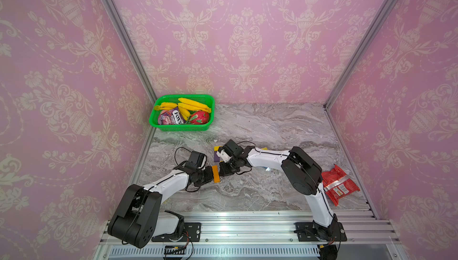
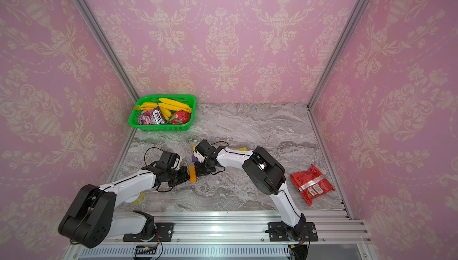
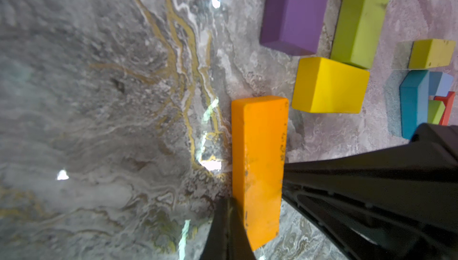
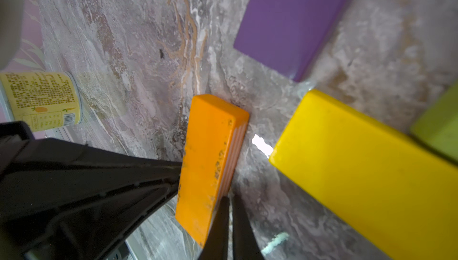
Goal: Assemble the letter p with building blocks
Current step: Assemble the building block at the center of the board.
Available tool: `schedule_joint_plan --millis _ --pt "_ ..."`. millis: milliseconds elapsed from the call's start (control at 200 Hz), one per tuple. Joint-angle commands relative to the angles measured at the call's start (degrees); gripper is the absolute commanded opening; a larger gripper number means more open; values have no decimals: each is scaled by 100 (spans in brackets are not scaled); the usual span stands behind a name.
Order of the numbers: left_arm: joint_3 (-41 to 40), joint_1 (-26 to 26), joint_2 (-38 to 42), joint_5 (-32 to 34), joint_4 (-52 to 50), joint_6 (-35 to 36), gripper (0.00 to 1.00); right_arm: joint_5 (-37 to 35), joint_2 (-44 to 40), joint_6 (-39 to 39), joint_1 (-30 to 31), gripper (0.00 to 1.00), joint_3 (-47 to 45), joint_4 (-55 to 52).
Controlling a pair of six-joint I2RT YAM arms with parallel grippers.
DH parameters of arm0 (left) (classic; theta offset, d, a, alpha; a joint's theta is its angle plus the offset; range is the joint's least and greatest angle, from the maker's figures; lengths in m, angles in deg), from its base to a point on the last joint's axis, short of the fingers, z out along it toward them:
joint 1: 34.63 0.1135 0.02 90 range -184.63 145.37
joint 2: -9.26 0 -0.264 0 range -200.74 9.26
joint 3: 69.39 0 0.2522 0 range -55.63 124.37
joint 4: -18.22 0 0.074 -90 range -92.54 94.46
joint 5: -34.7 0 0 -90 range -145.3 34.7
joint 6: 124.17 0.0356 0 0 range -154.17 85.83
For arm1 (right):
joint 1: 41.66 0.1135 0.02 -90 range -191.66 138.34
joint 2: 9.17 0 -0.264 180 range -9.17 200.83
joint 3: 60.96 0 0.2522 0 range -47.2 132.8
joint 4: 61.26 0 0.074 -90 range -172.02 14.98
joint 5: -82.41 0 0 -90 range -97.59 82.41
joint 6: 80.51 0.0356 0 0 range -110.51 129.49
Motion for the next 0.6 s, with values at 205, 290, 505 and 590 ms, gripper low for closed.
schedule_joint_plan --millis 205,290,505,590 --pt "86 -61 -501 46 -37 -29 0 -227 17 153 -7 10 -145 -216" --pt "125 -57 -568 72 -21 -24 0 -251 20 168 -33 10 -145 -239" --pt "150 -53 -653 105 -20 -33 0 -228 47 137 -77 10 -101 -257" --pt "159 -52 -713 113 12 -42 0 -225 65 145 -85 10 -99 -257"
